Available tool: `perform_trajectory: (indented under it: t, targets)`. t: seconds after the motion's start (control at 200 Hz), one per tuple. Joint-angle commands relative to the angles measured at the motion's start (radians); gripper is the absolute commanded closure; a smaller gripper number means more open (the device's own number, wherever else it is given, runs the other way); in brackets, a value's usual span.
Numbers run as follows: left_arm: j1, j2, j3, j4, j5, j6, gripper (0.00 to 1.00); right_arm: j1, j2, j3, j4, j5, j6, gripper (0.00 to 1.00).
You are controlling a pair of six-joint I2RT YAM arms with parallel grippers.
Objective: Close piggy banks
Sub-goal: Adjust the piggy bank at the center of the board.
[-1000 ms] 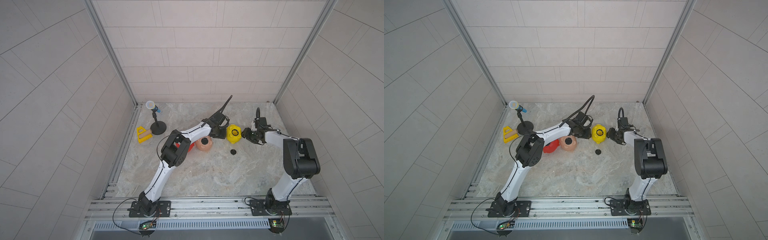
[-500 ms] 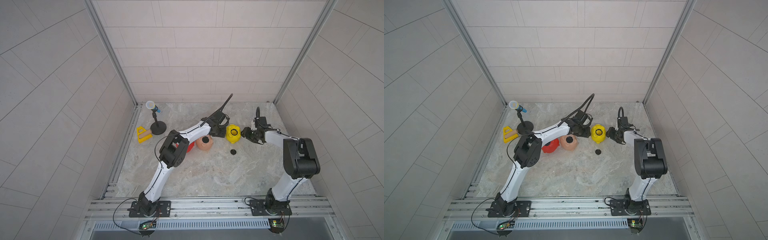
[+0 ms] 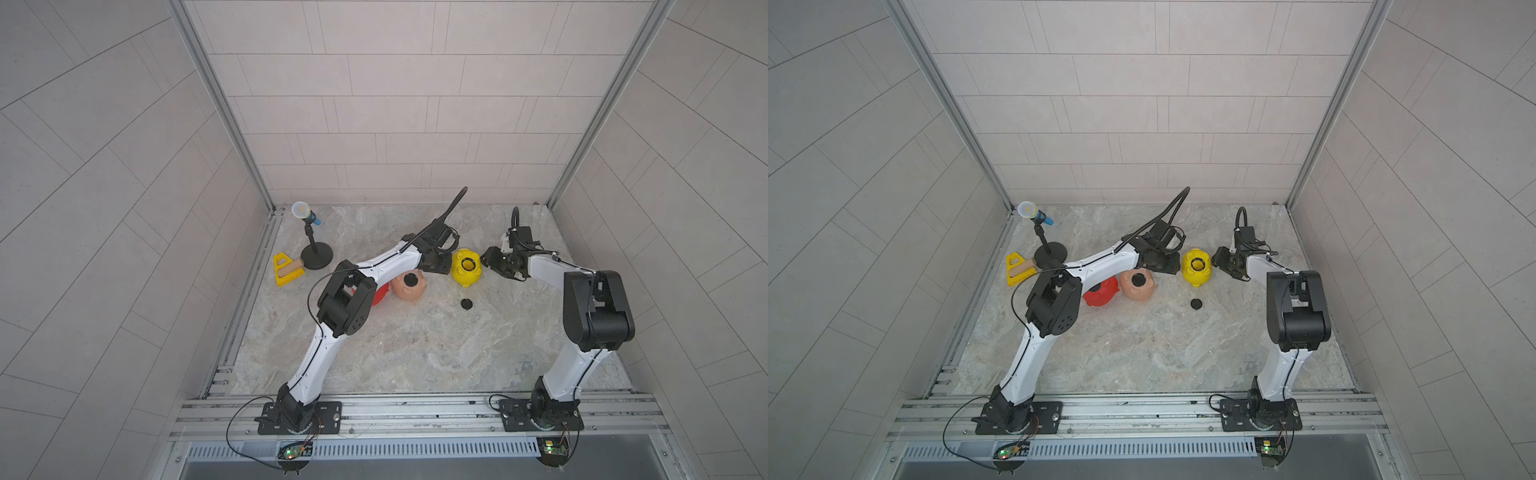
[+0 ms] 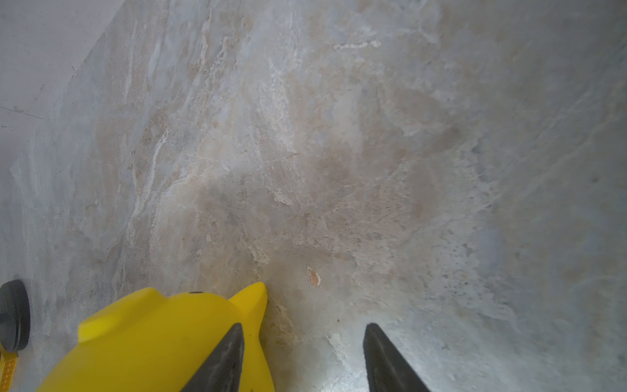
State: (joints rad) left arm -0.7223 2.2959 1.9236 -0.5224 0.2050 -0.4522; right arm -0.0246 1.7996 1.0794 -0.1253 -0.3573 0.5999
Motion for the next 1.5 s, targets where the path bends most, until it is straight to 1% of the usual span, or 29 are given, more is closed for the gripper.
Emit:
perform_trajectory:
  t: [0.0, 0.215, 0.355, 0.575, 0.69, 0.821, 1.006, 1.206, 1.361, 1.496]
  targets:
    - [-0.003, -0.052, -0.002, -0.018, 0.000, 0.013, 0.57, -0.002, 0.026, 0.019, -0.008, -0.022, 0.003, 0.43]
    - [-0.003, -0.059, -0.013, -0.012, 0.004, 0.012, 0.57, 0.000, 0.062, 0.033, 0.022, -0.069, 0.014, 0.43]
    - [-0.003, -0.061, -0.017, -0.009, 0.008, 0.012, 0.57, 0.001, 0.074, 0.039, 0.017, -0.065, 0.012, 0.43]
    - [-0.003, -0.074, -0.031, -0.010, 0.002, 0.012, 0.57, 0.000, 0.108, 0.057, 0.024, -0.092, 0.018, 0.43]
    - [-0.003, -0.083, -0.037, -0.013, -0.011, 0.016, 0.57, 0.001, 0.097, 0.053, 0.017, -0.075, 0.016, 0.43]
    - [-0.002, -0.093, -0.045, -0.010, -0.019, 0.019, 0.56, -0.003, 0.066, 0.039, -0.013, -0.025, 0.010, 0.43]
    - [0.006, -0.105, -0.057, -0.022, -0.042, 0.018, 0.57, -0.014, 0.019, 0.003, -0.022, 0.008, 0.010, 0.43]
    - [0.017, -0.138, -0.069, -0.045, -0.038, 0.018, 0.57, -0.030, -0.041, -0.034, -0.048, 0.030, 0.008, 0.44]
    - [0.017, -0.196, -0.098, -0.040, -0.035, 0.016, 0.57, -0.034, -0.138, -0.084, -0.096, 0.054, -0.010, 0.44]
    - [0.017, -0.289, -0.163, -0.024, -0.032, 0.013, 0.57, -0.032, -0.244, -0.149, -0.139, 0.047, -0.026, 0.45]
